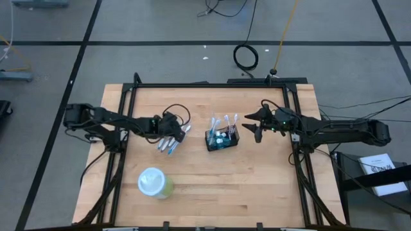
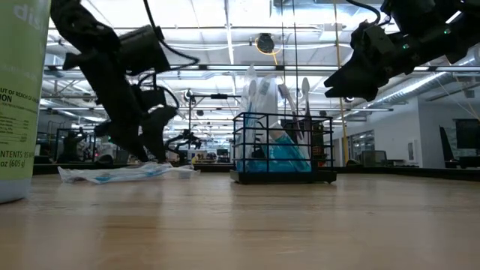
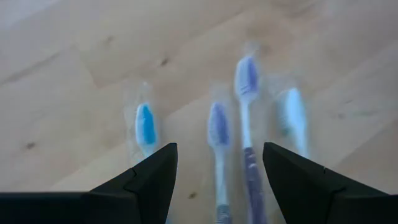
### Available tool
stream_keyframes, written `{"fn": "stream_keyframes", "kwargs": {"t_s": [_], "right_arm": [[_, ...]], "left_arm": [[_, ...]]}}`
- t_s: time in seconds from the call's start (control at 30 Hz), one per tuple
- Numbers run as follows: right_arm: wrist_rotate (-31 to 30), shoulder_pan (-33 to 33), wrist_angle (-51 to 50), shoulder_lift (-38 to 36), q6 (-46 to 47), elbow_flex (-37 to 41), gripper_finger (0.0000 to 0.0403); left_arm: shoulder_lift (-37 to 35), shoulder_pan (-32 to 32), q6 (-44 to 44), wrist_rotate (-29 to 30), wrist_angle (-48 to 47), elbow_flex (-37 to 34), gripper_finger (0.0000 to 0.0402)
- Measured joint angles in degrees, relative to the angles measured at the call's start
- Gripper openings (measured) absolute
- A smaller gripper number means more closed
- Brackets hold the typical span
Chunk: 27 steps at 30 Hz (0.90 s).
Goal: Pick & Place toothbrushing station
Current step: Put the purple toothbrush into the black mesh organizer
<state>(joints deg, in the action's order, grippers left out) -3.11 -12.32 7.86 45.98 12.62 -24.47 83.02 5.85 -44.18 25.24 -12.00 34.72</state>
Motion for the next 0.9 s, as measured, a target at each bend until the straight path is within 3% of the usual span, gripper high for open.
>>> {"fn": "stream_keyframes", "kwargs": {"t_s": [0.33, 0.57, 0.67, 0.9], "right_arm": [[-0.02, 0.02, 0.0, 0.0, -0.02, 0.0, 0.0208], [-0.04, 0.02, 0.02, 0.0, -0.02, 0.0, 0.0208], [-0.04, 0.02, 0.02, 0.0, -0.02, 0.0, 0.0208], [-0.04, 0.02, 0.02, 0.0, 0.07, 0.0, 0.0208]], "left_arm": [[7.12, 1.84, -2.44, -0.96, 1.0, 0.18, 0.0246], [7.25, 1.94, -2.52, -1.53, 1.66, 0.1, 0.0234], [7.15, 2.16, -2.21, -2.91, 1.7, 0.09, 0.0197], [7.17, 2.15, -2.43, -3.66, 1.76, 0.09, 0.0064]]}}
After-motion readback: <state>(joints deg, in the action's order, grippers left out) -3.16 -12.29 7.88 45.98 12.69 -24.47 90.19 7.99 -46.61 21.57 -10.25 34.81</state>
